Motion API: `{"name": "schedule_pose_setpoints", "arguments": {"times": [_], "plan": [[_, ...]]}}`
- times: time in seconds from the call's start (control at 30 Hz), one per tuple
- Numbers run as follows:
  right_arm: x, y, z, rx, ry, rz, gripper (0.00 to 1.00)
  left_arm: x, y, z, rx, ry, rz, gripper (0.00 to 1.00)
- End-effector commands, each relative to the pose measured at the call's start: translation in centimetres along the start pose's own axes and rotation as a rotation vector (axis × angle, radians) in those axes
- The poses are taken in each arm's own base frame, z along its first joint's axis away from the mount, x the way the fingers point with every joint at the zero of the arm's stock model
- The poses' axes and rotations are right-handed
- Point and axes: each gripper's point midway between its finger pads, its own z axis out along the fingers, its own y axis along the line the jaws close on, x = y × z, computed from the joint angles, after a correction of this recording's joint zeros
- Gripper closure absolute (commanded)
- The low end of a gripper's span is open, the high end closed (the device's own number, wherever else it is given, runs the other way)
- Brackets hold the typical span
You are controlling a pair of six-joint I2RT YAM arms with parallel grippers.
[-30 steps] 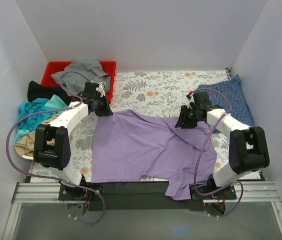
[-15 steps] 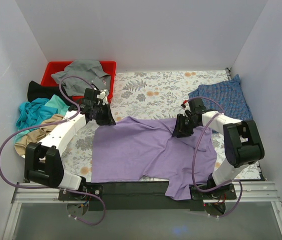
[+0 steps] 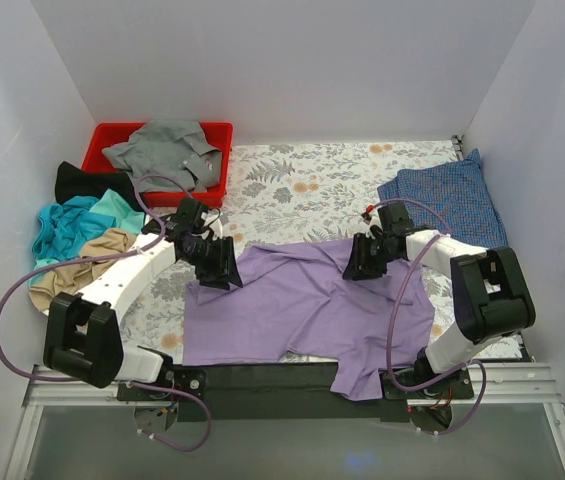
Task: Fold and stack the t-shirts
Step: Fold the tshirt
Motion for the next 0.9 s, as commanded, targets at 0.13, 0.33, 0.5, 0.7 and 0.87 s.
{"name": "schedule_pose_setpoints", "arguments": {"times": [0.13, 0.33, 0.5, 0.7, 0.87], "plan": [[-2.7, 3.0, -2.7, -0.026, -0.051, -0.084, 0.57, -8.0, 2.1, 0.9, -0.179, -0.266, -0.047, 0.39], [-4.9, 4.3, -4.0, -0.041, -0.11, -0.142, 0.56, -13.1, 3.7, 4.4, -0.232, -0.325, -0.051, 0.32], [-4.6, 4.2, -3.8, -0.044, -0.099, -0.146, 0.55, -14.2, 4.2, 5.8, -0.234, -0.311, -0.017, 0.28], [-4.3, 3.8, -3.5, -0.037, -0.088, -0.15, 0.55, -13.5, 3.1, 6.8, -0.126, -0.249, 0.031, 0.34], [-4.1, 3.3, -2.9, -0.025, -0.072, -0.15, 0.55, -12.9, 0.5, 6.6, 0.046, -0.227, 0.09, 0.68]]}}
